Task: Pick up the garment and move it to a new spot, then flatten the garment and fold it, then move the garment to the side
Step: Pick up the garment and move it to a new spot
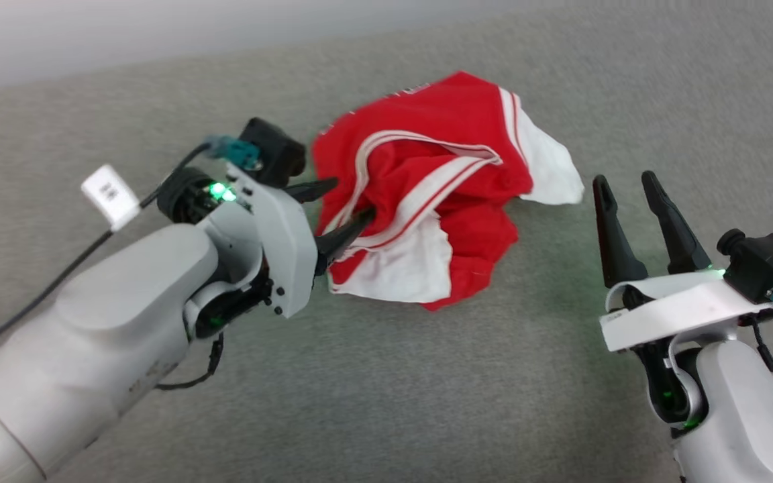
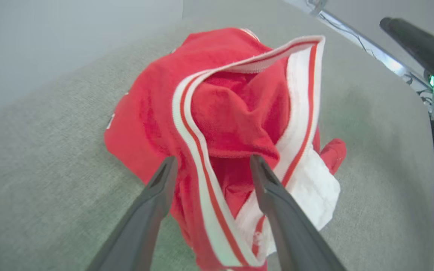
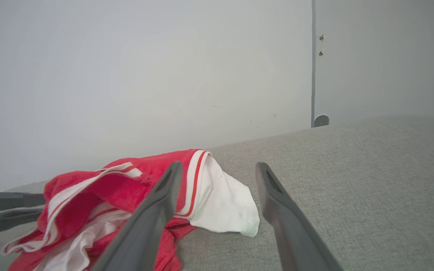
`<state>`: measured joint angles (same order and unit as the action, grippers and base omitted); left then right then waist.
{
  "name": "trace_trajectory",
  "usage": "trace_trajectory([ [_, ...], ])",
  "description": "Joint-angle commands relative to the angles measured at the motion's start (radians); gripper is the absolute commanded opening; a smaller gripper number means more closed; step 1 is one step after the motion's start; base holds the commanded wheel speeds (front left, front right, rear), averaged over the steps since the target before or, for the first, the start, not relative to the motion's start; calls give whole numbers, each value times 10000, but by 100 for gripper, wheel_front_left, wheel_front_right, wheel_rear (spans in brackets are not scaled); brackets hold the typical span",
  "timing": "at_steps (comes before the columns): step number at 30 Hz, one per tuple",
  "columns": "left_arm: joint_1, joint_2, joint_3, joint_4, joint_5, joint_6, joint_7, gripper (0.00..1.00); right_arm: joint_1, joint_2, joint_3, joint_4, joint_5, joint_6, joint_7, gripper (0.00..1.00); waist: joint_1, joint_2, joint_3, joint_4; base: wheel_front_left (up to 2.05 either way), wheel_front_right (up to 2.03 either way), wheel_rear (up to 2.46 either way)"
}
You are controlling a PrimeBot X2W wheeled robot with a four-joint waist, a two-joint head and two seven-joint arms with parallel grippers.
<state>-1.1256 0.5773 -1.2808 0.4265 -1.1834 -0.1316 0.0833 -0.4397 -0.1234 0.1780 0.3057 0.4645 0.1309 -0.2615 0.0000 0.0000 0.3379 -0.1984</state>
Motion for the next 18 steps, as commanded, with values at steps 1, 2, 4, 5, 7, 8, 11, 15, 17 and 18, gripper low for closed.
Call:
trace_trajectory([
  [1,222,65,-2,-47,-185,21,-396,100,160,-125,65,97,-84,-3,-47,100,0,0,-686,670,0,0,0],
  [2,336,74,-3,-58,-303,21,-681,100,219,-210,80,166,-97,-3,-47,100,0,0,-825,790,0,0,0],
  [4,613,172,18,-68,-620,21,-1286,100,303,-362,141,323,-130,-3,-47,100,0,0,-1076,991,0,0,0],
  [5,781,204,32,-75,-788,21,-1573,100,352,-440,151,394,-151,-3,-47,100,0,0,-1207,1097,0,0,0],
  [7,1138,319,51,0,-1035,21,-2181,100,533,-572,149,556,-213,-3,-47,100,0,0,-1466,1321,0,0,0],
  [8,1358,385,63,51,-1143,21,-2450,100,609,-633,151,633,-252,-3,-46,100,0,0,-1573,1408,0,0,0],
  [11,2052,500,206,275,-1494,21,-3107,100,980,-781,1,854,-219,-3,-40,100,0,0,-1878,1750,0,0,0],
  [15,2796,588,655,507,-1775,21,-3404,100,1414,-879,-259,947,-161,-3,-23,100,0,0,-2079,2068,0,0,0],
  [17,3284,682,955,616,-1696,21,-3466,100,1720,-924,-436,953,-123,-3,-12,100,0,0,-2178,2254,0,0,0],
  [18,3504,700,1283,647,-1614,21,-3481,100,1889,-952,-554,941,-117,-3,-7,100,0,0,-2229,2354,0,0,0],
])
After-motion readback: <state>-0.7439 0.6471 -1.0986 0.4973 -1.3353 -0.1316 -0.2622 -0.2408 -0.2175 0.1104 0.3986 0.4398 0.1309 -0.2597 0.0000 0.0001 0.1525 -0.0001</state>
